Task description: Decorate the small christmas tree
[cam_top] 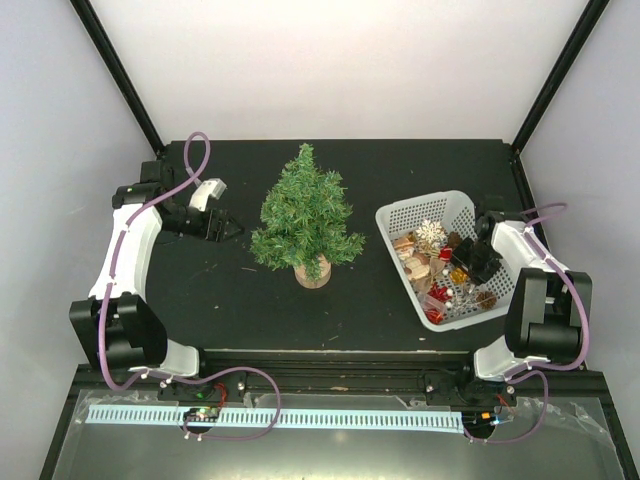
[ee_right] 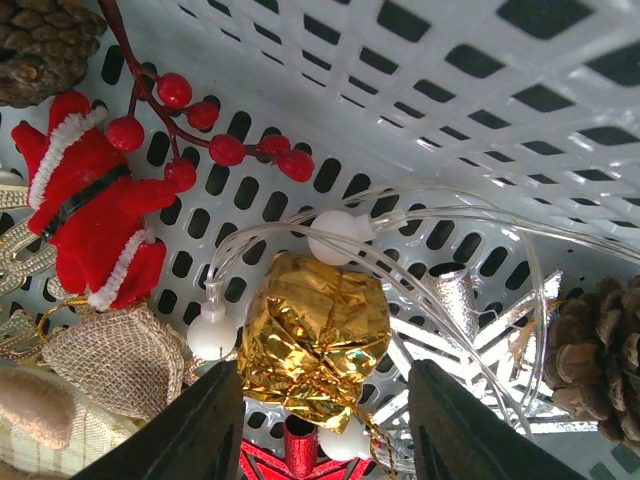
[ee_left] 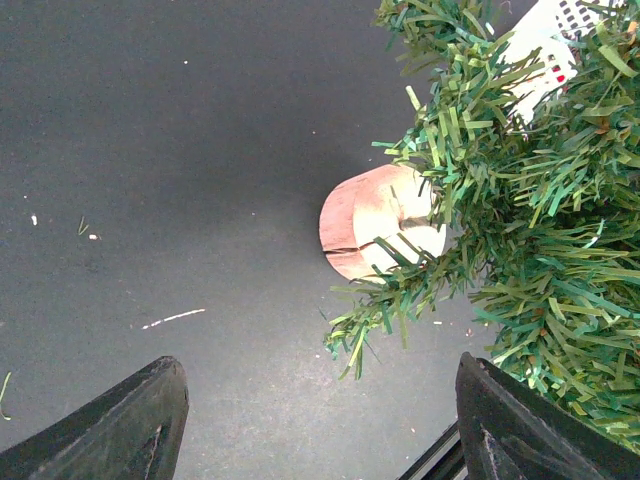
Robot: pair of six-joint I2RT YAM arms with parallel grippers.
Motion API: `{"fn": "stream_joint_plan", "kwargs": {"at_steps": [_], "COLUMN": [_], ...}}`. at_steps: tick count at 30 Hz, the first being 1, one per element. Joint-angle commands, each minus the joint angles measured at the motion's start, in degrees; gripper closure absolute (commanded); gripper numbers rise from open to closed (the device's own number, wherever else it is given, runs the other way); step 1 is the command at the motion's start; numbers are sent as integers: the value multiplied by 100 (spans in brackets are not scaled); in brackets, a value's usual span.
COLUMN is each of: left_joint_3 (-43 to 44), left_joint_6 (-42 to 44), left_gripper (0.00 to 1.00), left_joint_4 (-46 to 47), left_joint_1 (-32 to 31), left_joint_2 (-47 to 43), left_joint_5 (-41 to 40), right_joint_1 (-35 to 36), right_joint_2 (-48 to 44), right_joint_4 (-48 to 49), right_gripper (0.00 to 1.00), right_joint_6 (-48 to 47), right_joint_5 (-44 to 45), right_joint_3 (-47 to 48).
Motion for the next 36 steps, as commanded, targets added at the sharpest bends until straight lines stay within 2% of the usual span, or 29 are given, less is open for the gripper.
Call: {"fn": "stream_joint_plan", "kwargs": {"at_steps": [1, 13, 27, 36], "left_joint_3": [-21, -113, -171, -141], "left_joint_6": [-41, -56, -75, -103], "left_gripper": [26, 26, 26, 26], "left_joint_4": [92, 172, 221, 215], "left_joint_1": [19, 22, 21, 17], "left_joint_2": [-106, -96, -111, -116], "left_joint_5": [117, 168, 186, 222], "right_joint_1": [-14, -9, 92, 87], "right_joint_2": [124, -26, -731, -545], "right_joint_4": [87, 65, -366, -117], "right_gripper": [55, 67, 70, 71], "right_joint_6": [-127, -274, -367, -407], "right_joint_5": [-205, -111, 25, -38], "right_joint_3": [-162, -305, -34, -335]}}
